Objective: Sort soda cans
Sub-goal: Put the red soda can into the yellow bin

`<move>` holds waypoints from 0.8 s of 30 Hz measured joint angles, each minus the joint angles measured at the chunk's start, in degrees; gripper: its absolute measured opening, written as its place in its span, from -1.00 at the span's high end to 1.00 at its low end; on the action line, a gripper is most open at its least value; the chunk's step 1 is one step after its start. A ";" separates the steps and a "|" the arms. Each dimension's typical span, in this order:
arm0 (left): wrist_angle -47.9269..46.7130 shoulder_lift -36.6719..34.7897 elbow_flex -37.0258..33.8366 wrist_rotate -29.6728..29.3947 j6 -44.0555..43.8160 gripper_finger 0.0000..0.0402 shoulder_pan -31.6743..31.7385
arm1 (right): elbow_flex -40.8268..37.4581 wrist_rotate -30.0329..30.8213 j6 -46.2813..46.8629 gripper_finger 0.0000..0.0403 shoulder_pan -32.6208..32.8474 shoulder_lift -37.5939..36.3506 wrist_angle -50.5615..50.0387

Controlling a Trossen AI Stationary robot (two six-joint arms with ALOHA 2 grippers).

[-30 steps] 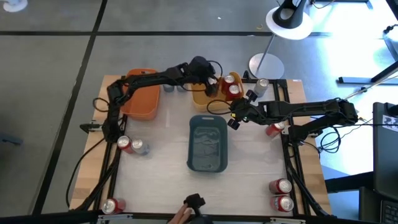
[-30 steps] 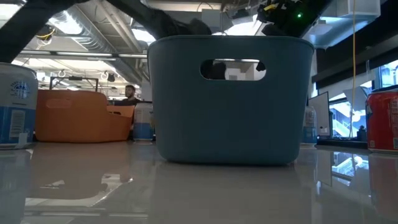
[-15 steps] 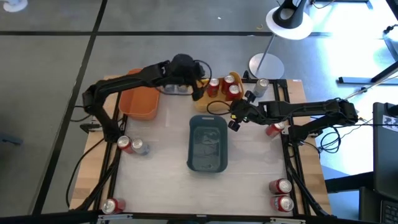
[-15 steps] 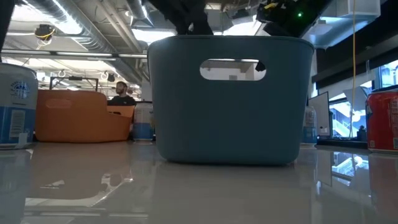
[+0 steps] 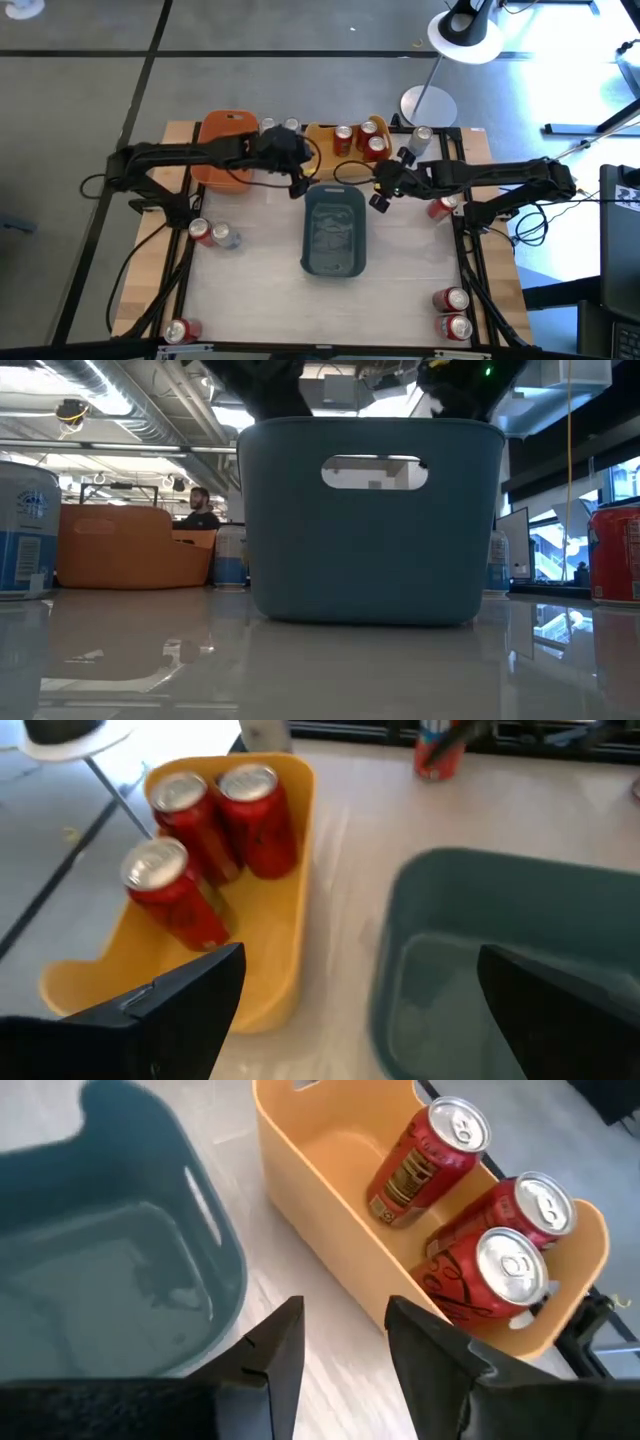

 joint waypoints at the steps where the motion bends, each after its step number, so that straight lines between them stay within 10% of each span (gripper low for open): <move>1: 0.04 -0.17 -0.53 0.00 -0.54 -0.92 -0.30 | 1.30 0.02 0.76 0.26 0.72 0.00 -2.18; 15: 1.51 -0.31 -2.20 -0.02 -2.39 -0.92 -1.88 | 12.57 -6.63 17.49 -0.64 11.37 -0.09 -26.92; 24: 1.42 -0.31 -2.20 -0.04 -3.57 -0.92 -2.41 | 12.75 -30.27 31.71 -0.94 19.75 -0.04 -28.66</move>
